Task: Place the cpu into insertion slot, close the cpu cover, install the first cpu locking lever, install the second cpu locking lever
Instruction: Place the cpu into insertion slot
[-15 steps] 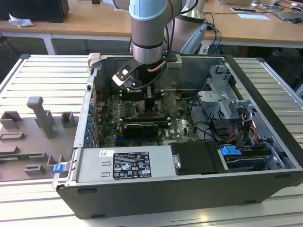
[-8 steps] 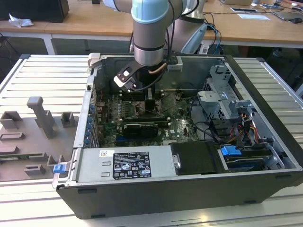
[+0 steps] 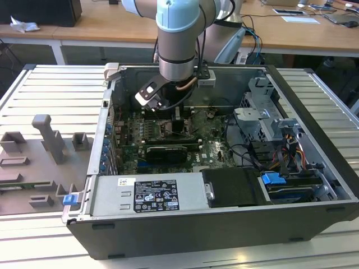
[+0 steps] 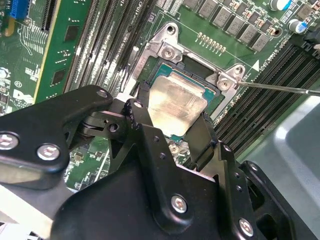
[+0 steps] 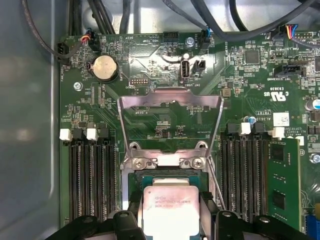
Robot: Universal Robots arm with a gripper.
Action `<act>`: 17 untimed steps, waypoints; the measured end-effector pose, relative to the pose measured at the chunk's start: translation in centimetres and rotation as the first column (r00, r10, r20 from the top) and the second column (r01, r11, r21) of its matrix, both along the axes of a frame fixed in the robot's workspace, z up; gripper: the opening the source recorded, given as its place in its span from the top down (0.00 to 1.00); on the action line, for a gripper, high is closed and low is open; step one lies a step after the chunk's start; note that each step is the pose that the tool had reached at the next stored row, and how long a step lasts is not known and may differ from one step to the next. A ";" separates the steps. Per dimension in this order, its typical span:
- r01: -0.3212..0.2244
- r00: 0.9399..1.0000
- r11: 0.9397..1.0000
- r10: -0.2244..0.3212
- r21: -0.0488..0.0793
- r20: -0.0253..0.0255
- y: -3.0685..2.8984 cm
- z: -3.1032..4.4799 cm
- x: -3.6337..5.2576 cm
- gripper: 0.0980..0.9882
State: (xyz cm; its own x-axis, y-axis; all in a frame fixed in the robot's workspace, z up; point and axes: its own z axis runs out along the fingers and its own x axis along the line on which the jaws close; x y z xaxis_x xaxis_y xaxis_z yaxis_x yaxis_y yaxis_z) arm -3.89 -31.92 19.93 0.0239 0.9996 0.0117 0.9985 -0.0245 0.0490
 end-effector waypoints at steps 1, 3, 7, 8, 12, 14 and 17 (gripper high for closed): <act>0.000 1.000 1.000 0.000 0.000 0.000 0.01 -0.04 0.00 0.50; 0.000 1.000 1.000 0.000 0.000 0.000 0.01 -0.06 -0.01 0.50; 0.000 1.000 1.000 0.000 0.001 0.000 0.02 -0.11 0.00 0.49; 0.000 1.000 1.000 0.000 0.000 0.000 0.02 -0.10 0.00 0.42; 0.000 1.000 1.000 0.000 0.000 0.000 0.01 -0.01 -0.01 0.35; 0.000 1.000 1.000 0.000 0.000 0.000 0.01 0.48 -0.01 0.35; 0.000 1.000 1.000 0.000 0.000 -0.004 0.01 1.24 -0.01 0.35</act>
State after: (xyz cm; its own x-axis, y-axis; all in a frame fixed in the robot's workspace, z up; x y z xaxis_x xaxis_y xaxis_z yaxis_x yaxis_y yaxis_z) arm -3.90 -31.91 21.17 0.0243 0.9996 0.0116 0.9987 -0.0248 0.0453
